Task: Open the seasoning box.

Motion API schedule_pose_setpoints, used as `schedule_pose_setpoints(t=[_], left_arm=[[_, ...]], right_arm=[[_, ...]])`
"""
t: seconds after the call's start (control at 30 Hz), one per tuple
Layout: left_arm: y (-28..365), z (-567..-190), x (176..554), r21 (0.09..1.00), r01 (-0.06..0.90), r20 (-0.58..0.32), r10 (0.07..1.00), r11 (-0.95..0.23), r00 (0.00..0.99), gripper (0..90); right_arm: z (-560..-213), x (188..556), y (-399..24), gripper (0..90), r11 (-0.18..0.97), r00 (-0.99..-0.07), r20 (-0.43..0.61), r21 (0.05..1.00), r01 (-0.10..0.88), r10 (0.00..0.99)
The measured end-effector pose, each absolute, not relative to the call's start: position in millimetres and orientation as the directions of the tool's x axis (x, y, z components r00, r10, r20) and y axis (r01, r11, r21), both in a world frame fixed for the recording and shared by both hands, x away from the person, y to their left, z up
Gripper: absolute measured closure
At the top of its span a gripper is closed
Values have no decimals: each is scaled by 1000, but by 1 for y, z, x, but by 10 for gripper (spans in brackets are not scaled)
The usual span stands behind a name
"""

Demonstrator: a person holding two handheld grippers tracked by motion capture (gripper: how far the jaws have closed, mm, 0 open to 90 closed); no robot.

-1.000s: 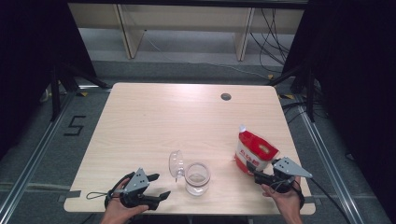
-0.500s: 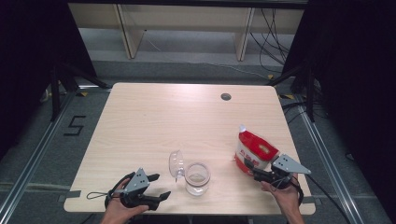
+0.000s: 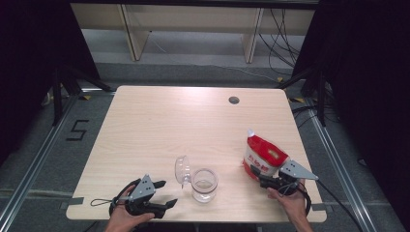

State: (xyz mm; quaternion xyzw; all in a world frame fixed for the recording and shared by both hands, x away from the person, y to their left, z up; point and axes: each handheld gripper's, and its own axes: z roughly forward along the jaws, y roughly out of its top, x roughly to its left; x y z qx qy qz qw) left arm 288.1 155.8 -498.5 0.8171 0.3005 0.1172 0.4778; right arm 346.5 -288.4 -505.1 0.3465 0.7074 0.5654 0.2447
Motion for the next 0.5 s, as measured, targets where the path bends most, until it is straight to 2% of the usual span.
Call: schedule_pose_setpoints(t=[0.07,0.2,0.4,0.5], left_arm=[[157,-498,289,849,371,-84,598,-376,797,262],[156,-498,289,849,370,-87,591,-378,802,261],[156,-498,290,854,369,-93,588,-368,803,257],[156,-497,292,859,347,-77,576,-376,814,256]], right_arm=[[-505,345,-289,291,129,-630,54,962,241,775],[-507,346,-288,245,127,-625,39,967,219,780],[-508,348,-288,247,132,-635,28,970,203,772],[-510,349,-286,257,107,-623,64,966,234,780]])
